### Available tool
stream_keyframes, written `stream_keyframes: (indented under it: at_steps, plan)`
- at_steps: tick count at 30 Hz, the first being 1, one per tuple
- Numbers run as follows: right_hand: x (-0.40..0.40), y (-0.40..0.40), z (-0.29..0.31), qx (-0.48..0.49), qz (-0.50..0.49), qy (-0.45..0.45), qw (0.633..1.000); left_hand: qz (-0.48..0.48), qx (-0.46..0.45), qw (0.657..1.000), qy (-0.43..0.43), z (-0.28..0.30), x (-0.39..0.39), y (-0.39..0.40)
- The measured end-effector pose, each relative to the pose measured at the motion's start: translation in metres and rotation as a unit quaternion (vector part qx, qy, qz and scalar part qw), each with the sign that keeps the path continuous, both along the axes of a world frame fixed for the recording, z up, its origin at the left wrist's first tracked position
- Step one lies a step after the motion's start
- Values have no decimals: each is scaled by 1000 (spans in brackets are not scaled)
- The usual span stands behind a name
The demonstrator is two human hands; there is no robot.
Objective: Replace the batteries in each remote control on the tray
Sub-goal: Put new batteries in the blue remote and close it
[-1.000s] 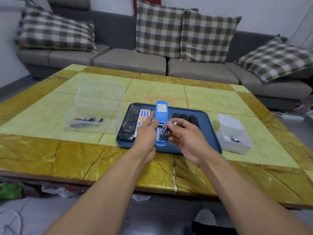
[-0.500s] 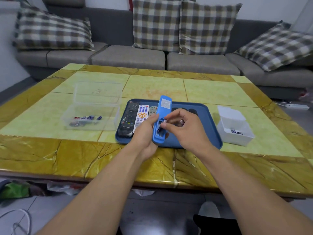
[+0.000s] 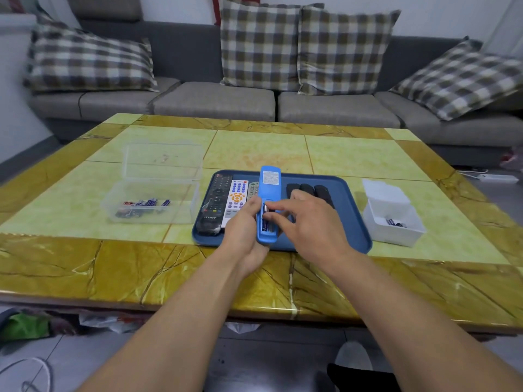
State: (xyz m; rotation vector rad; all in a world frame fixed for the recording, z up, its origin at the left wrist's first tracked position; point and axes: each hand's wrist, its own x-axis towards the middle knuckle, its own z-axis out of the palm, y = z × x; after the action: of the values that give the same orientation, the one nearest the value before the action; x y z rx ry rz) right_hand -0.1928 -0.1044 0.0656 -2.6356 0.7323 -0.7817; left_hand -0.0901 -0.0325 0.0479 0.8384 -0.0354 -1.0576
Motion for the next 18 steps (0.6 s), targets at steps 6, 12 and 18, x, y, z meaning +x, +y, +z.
stream_keyframes:
  at_steps: [6,12,18]
  plan:
    - [8,15,-6,-97,5,24,995,33,-12,999,-12,1,6,4]
    - [12,25,-6,-158,34,143,976,33,22,998,-53,-7,14,10]
    - [8,33,-16,-47,68,177,981,6,37,993,-109,-2,27,16]
